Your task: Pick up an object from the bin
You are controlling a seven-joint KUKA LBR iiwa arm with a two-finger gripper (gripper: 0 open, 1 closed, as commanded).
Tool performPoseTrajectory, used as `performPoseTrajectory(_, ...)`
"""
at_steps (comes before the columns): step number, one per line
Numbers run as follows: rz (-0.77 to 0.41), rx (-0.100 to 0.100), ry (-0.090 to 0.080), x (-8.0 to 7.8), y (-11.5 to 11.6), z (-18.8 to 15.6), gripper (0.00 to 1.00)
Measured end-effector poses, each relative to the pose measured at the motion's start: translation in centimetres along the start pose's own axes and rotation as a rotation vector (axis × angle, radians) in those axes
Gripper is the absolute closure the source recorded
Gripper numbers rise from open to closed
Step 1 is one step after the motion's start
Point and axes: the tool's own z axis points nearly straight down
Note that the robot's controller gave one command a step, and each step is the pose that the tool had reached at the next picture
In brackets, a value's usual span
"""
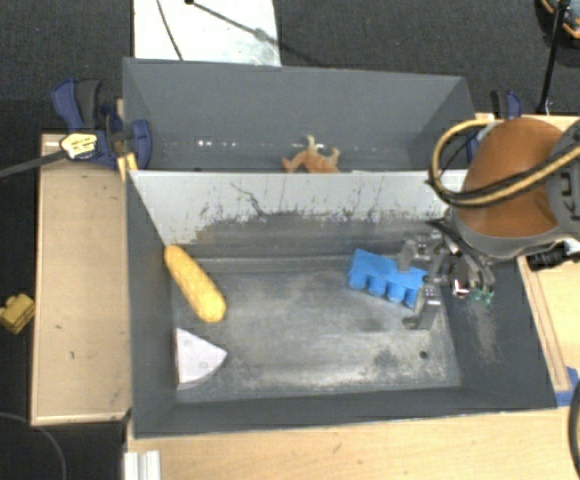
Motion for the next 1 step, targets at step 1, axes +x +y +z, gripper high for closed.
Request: performPoseTrajectory(1,0.13,-0.001,-0.003,-1.43,1.44,1.4,0.0)
